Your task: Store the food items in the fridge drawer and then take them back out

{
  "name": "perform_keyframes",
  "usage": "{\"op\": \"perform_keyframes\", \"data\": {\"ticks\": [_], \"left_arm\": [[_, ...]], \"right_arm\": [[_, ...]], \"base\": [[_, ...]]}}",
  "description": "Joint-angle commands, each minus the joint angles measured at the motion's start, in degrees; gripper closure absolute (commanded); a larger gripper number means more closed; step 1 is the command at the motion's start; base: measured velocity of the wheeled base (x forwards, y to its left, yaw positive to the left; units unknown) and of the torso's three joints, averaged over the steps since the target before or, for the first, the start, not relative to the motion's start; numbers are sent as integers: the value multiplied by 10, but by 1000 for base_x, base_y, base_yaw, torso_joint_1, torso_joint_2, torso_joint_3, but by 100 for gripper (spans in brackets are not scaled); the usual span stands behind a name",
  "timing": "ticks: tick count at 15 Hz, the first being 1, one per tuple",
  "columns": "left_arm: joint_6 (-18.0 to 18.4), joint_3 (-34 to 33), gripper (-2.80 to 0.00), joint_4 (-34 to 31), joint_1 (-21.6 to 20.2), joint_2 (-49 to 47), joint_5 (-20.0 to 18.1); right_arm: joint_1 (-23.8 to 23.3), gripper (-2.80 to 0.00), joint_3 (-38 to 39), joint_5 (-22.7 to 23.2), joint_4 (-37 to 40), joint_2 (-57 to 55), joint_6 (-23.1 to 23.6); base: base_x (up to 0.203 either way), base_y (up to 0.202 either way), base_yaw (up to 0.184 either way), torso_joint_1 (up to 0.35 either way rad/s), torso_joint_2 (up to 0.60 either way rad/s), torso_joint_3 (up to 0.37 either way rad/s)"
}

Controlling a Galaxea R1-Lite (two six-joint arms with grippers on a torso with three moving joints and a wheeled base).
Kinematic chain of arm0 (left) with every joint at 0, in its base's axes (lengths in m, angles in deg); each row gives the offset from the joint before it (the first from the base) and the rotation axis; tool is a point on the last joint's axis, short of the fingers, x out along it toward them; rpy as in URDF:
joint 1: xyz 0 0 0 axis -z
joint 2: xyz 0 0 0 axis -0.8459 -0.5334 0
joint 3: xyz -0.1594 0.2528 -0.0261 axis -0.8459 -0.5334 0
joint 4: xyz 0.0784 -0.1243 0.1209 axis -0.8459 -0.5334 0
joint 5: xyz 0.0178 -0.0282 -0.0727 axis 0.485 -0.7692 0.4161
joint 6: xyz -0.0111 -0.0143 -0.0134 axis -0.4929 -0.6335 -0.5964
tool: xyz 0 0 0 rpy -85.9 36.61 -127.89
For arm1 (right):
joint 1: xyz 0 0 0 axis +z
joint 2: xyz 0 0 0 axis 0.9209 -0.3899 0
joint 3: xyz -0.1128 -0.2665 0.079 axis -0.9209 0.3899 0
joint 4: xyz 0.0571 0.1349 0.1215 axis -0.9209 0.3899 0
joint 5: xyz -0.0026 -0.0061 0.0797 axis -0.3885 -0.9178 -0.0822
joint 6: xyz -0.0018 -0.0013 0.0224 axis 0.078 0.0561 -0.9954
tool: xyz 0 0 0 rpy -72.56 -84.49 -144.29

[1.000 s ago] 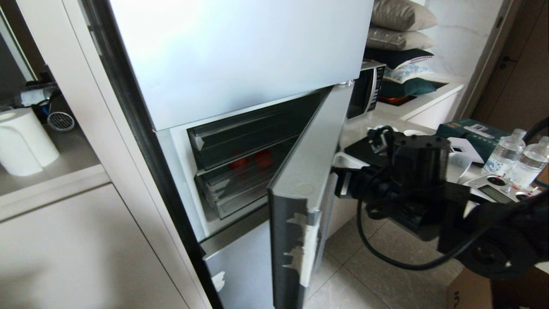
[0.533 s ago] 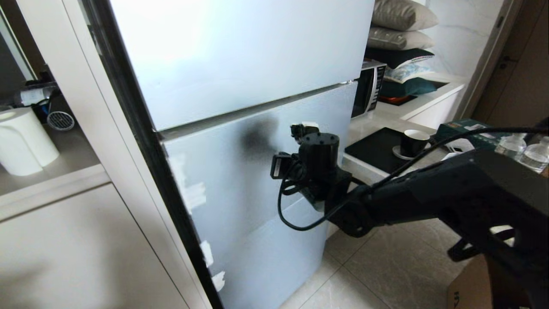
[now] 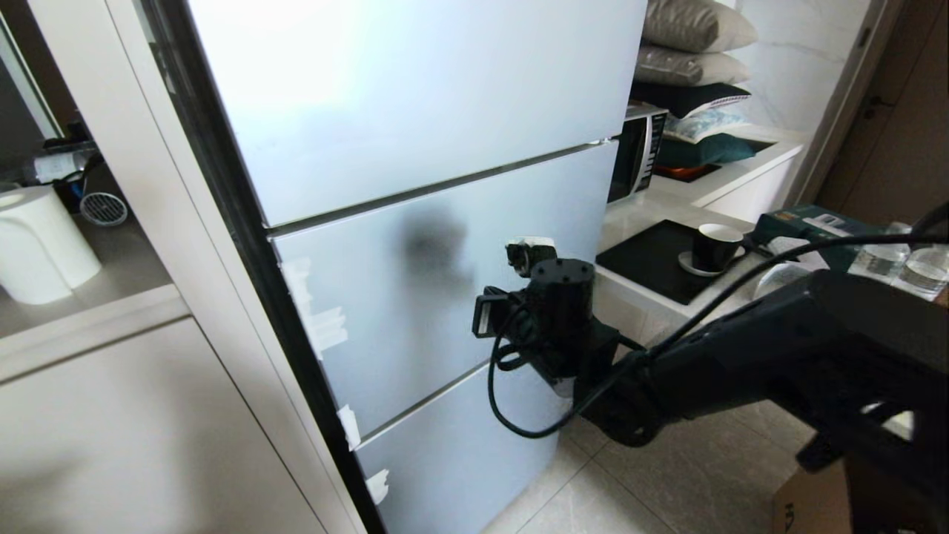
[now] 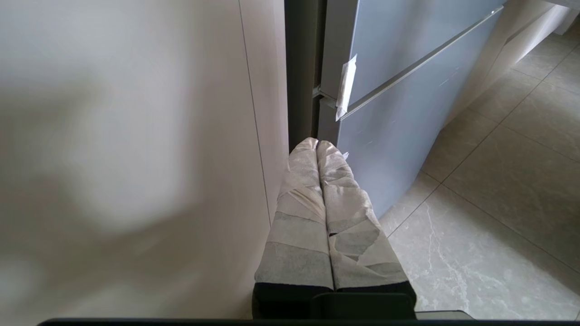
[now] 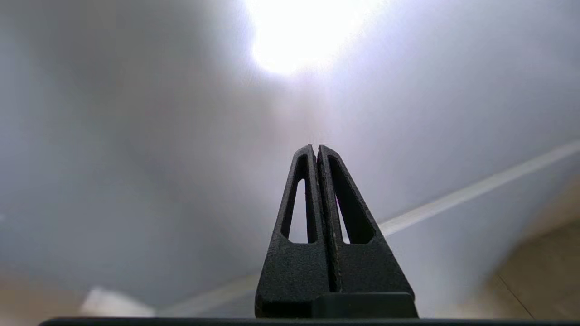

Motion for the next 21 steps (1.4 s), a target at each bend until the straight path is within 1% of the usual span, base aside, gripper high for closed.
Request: {"op": "perform_keyframes", "data": {"ticks": [1,3,4,5,6,8,10,11,12,14,15,16,17,18,20,21], "left_arm": [[0,0,0,-1,0,-1,0],[0,0,0,-1,0,-1,0],[0,0,0,-1,0,-1,0],[0,0,0,0,0,-1,0],[0,0,0,-1,0,-1,0],[0,0,0,0,0,-1,0],[0,0,0,-1,0,-1,0],[0,0,0,0,0,-1,0],[0,0,0,0,0,-1,0],[-1,0,0,0,0,-1,0],[-1,0,0,0,0,-1,0],[-1,0,0,0,0,-2,0],[-1,0,0,0,0,-1,0],[-1,0,0,0,0,-1,0],[-1,0,0,0,0,-1,0],[-1,0,0,0,0,-1,0]], "right_arm": [[16,0,158,-1,-4,190,8],[25,0,292,-7,-6,341,26],[25,0,358,-14,-7,423,34],[14,0,421,-18,-5,500,41],[-12,0,477,-15,9,582,51],[-105,0,559,19,79,753,70],[-202,0,623,52,196,902,100],[-235,0,650,65,256,973,119],[-258,0,668,77,305,1035,133],[-295,0,701,106,376,1107,138],[-312,0,716,124,414,1114,128],[-320,0,724,163,451,1111,119],[-320,0,720,187,501,1109,120],[-314,0,716,195,520,1109,123],[-285,0,726,190,488,1110,143],[-283,0,727,188,502,1110,157]], "base": [[0,0,0,0,0,0],[0,0,0,0,0,0],[0,0,0,0,0,0],[0,0,0,0,0,0],[0,0,0,0,0,0],[0,0,0,0,0,0],[0,0,0,0,0,0],[0,0,0,0,0,0],[0,0,0,0,0,0],[0,0,0,0,0,0],[0,0,0,0,0,0],[0,0,0,0,0,0],[0,0,0,0,0,0],[0,0,0,0,0,0],[0,0,0,0,0,0],[0,0,0,0,0,0]]}}
